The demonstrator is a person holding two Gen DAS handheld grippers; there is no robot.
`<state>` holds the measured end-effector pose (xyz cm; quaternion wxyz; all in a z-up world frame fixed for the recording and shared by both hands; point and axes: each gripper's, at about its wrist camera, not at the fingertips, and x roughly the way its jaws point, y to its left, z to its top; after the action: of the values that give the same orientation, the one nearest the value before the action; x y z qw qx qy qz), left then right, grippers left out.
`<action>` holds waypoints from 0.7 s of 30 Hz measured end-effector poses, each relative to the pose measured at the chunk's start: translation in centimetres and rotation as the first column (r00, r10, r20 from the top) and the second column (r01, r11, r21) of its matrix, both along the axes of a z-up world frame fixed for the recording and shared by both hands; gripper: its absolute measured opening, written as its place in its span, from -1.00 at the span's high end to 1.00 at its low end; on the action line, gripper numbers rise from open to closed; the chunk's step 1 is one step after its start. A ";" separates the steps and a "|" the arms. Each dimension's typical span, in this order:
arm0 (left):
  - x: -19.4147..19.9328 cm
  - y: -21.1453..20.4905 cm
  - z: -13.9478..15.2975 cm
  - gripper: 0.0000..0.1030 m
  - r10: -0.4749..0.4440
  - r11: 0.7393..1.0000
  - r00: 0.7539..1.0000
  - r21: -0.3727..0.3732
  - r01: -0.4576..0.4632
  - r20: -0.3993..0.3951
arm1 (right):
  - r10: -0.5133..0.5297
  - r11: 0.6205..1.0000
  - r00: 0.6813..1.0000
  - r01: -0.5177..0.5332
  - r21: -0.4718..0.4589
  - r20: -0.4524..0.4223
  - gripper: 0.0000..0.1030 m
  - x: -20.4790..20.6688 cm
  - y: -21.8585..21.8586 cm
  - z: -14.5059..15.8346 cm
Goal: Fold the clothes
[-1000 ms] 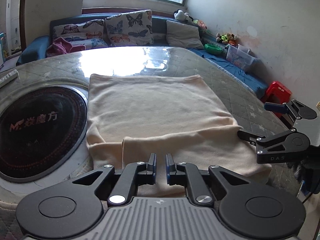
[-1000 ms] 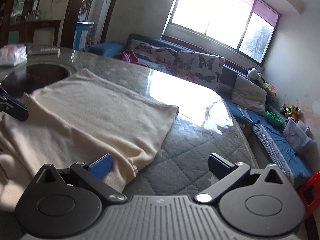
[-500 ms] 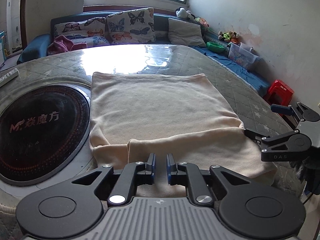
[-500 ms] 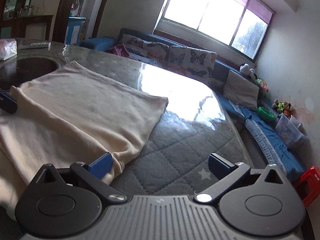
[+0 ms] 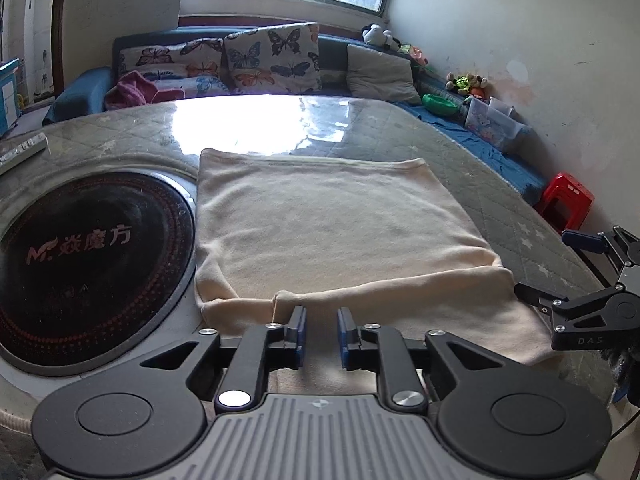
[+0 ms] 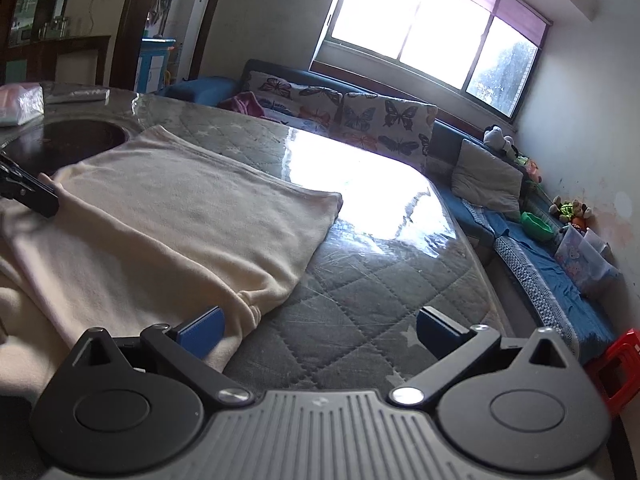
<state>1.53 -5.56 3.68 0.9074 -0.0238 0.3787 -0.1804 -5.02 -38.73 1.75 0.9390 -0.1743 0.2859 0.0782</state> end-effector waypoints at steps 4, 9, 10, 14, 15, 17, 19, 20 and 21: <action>-0.3 0.0 -0.2 0.42 0.002 1.000 1.000 0.004 -0.002 0.004 | 0.028 0.999 0.999 -0.028 0.022 -0.029 -1.00 -0.8 0.3 -0.1; -1.6 0.0 0.3 0.15 -0.006 1.000 1.000 0.018 0.005 0.026 | 0.024 1.000 0.999 -0.024 0.016 -0.032 -1.00 -1.6 0.4 -0.3; -1.9 0.0 0.4 0.10 -0.007 1.000 0.999 0.024 0.006 0.033 | 0.023 0.999 0.999 -0.022 0.022 -0.032 -1.00 -1.8 0.4 -0.1; -2.8 0.1 0.0 0.02 -0.001 0.999 0.999 0.050 -0.001 0.033 | 0.024 0.999 0.999 -0.023 0.040 -0.037 -1.00 -2.3 0.3 0.1; -2.9 0.1 -0.3 -0.01 0.005 0.999 1.000 0.051 -0.006 0.023 | 0.025 0.999 0.999 -0.023 0.037 -0.043 -1.00 -2.4 0.4 0.0; -3.4 0.1 -0.5 -0.05 0.006 0.998 1.000 0.055 -0.007 0.023 | 0.026 0.999 0.998 -0.024 0.030 -0.051 -1.00 -2.7 0.4 -0.2; -3.8 0.1 -0.5 -0.17 0.007 0.998 1.000 0.055 -0.008 0.025 | 0.025 0.999 0.999 -0.024 0.032 -0.047 -1.00 -3.1 0.4 -0.1; -4.0 0.1 -0.4 -0.20 0.008 0.999 1.000 0.050 -0.009 0.025 | 0.024 0.999 0.999 -0.023 0.038 -0.042 -1.00 -3.3 0.3 0.1; -4.2 0.1 -0.4 -0.31 0.011 0.999 1.000 0.048 -0.012 0.027 | 0.023 0.999 0.999 -0.021 0.046 -0.039 -1.00 -3.5 0.3 0.2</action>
<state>-2.63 -5.44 3.27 0.9137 -0.0016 0.3708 -0.1662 -8.52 -38.44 1.97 0.9361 -0.1545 0.3004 0.0983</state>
